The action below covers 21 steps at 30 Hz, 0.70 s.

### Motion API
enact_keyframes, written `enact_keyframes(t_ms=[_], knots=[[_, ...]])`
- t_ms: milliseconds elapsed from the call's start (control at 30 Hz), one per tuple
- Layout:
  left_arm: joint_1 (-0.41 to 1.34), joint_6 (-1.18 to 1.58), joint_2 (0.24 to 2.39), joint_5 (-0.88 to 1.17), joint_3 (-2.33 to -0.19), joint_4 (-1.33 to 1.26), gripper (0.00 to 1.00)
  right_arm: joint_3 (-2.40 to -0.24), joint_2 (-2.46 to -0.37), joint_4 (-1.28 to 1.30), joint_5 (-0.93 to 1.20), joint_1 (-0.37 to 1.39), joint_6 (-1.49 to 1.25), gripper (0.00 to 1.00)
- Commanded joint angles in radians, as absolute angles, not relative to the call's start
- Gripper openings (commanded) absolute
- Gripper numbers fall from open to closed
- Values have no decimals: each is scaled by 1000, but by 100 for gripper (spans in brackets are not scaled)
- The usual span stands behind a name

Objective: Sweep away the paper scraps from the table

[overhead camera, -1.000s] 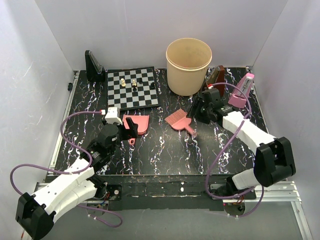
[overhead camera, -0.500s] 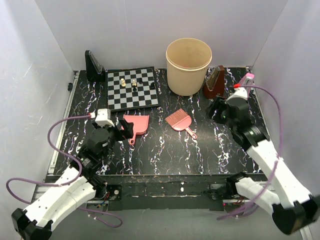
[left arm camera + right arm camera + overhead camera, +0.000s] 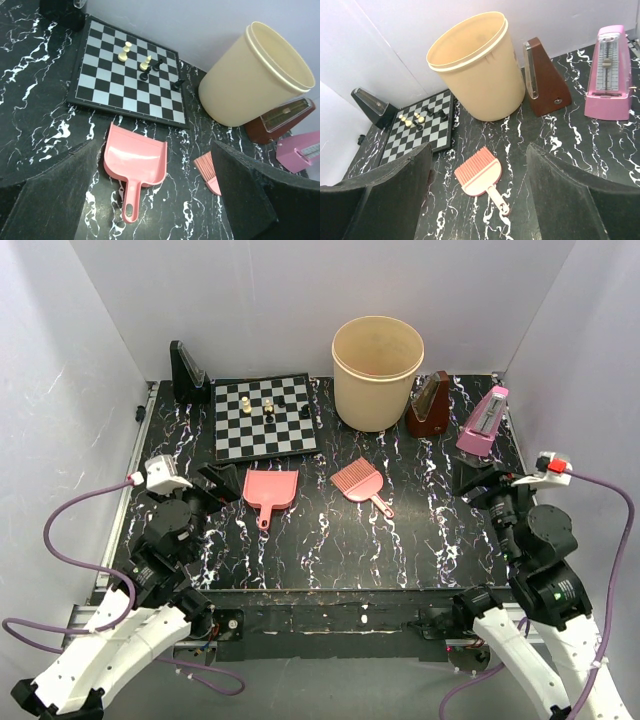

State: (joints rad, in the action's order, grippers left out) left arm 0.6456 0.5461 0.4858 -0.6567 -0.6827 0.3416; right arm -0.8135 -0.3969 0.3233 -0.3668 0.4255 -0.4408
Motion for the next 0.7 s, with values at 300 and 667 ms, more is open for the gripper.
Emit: enact_keyframes(t_ms=[300,667], knots=[[650,768,313,-781,-609,479,98,-723,-279,446,-456,420,-520,83],[649,785,317,-772,-583,489,98,-664,-232,482,-439,420,-566,82]])
